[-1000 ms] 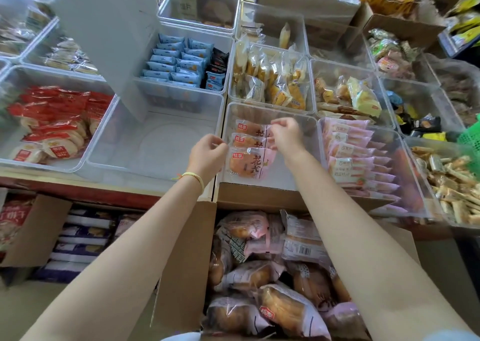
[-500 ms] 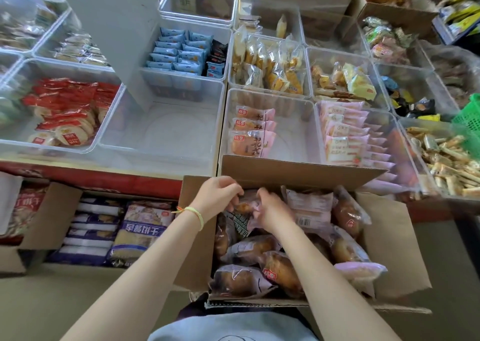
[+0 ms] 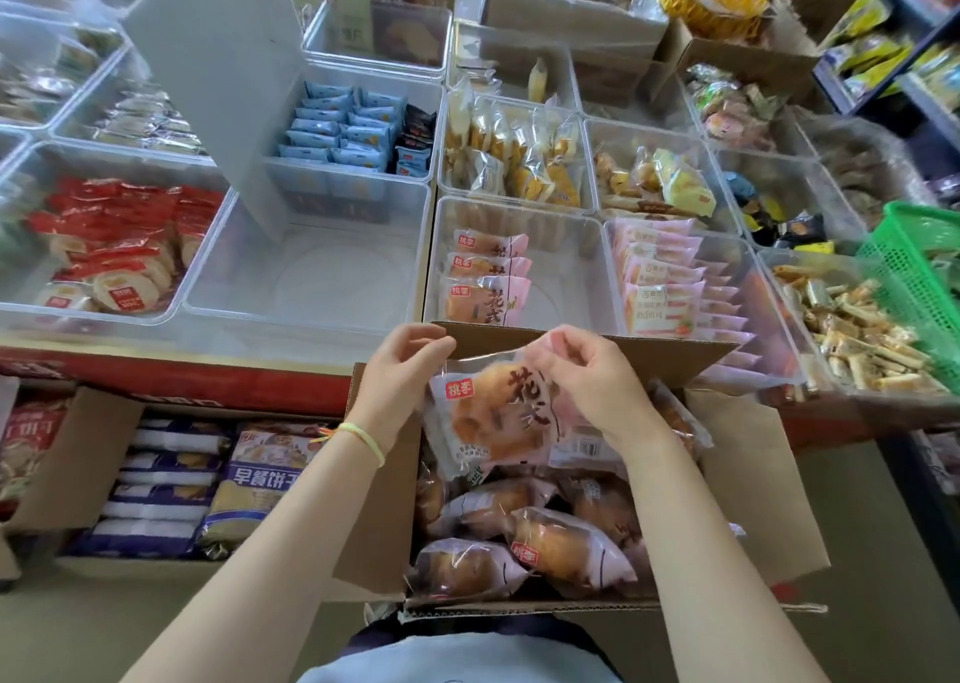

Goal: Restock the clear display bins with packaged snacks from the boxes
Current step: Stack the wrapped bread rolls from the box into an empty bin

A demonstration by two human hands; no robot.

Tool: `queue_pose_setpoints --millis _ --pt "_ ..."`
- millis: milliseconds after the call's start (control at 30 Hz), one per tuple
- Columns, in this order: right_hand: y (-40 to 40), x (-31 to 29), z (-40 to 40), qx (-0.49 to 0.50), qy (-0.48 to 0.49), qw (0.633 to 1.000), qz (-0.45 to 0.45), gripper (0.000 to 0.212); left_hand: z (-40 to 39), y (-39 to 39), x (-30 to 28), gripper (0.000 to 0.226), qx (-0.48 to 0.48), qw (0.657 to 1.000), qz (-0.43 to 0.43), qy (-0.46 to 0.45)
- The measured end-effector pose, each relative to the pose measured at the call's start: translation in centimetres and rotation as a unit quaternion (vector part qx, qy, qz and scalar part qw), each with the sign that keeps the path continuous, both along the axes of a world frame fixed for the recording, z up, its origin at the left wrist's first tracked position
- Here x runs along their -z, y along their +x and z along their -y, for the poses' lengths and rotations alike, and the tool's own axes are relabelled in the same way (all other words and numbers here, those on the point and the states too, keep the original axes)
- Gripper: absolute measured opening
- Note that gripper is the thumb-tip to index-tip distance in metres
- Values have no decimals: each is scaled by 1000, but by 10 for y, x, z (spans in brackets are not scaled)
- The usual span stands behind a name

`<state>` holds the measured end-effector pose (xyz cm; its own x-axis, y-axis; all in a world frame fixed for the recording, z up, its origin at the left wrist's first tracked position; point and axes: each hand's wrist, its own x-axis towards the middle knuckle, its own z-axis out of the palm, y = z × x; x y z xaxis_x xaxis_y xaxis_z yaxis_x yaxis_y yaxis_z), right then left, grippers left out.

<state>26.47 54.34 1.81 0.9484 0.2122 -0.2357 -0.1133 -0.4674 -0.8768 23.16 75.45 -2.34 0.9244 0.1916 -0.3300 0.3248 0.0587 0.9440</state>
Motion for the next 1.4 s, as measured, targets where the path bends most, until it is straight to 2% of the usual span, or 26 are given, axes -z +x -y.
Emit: queue_pose_setpoints --millis 67,133,233,300,400,567,700,833,967,1067,1167,1267,1400 --pt "1 -16 -2 55 67 996 15 39 0 4 -17 42 9 991 -4 -137" --pt "4 -28 -8 105 107 988 35 45 1 5 -30 49 38 980 19 -193" --pt "8 -42 -17 169 162 972 32 36 9 6 -47 40 58 978 64 -189" --pt "10 -47 -22 186 168 968 33 29 10 8 -55 39 40 979 74 -184" --pt "15 -48 -26 203 168 964 31 26 6 12 -59 24 -11 980 77 -185" --pt "24 -52 -24 142 214 966 -19 27 0 22 -57 21 -90 982 70 -152" --pt "34 -54 -20 168 186 968 32 22 -5 30 -65 20 -87 981 102 -144" --pt "63 -62 -11 176 175 967 52 19 -17 62 -75 15 -64 985 146 -62" --pt "108 -66 -2 167 121 973 103 16 -27 110 -82 11 -58 980 177 64" --pt "135 -46 0 136 37 982 122 13 -30 138 -61 12 -23 968 164 186" --pt "153 -16 -3 97 -65 990 78 15 -30 152 -20 15 30 938 110 326" --pt "167 14 -7 57 -158 986 15 14 -29 158 11 9 93 910 43 402" --pt "184 47 -12 -1 -277 958 -69 20 -25 163 33 22 185 835 -30 518"
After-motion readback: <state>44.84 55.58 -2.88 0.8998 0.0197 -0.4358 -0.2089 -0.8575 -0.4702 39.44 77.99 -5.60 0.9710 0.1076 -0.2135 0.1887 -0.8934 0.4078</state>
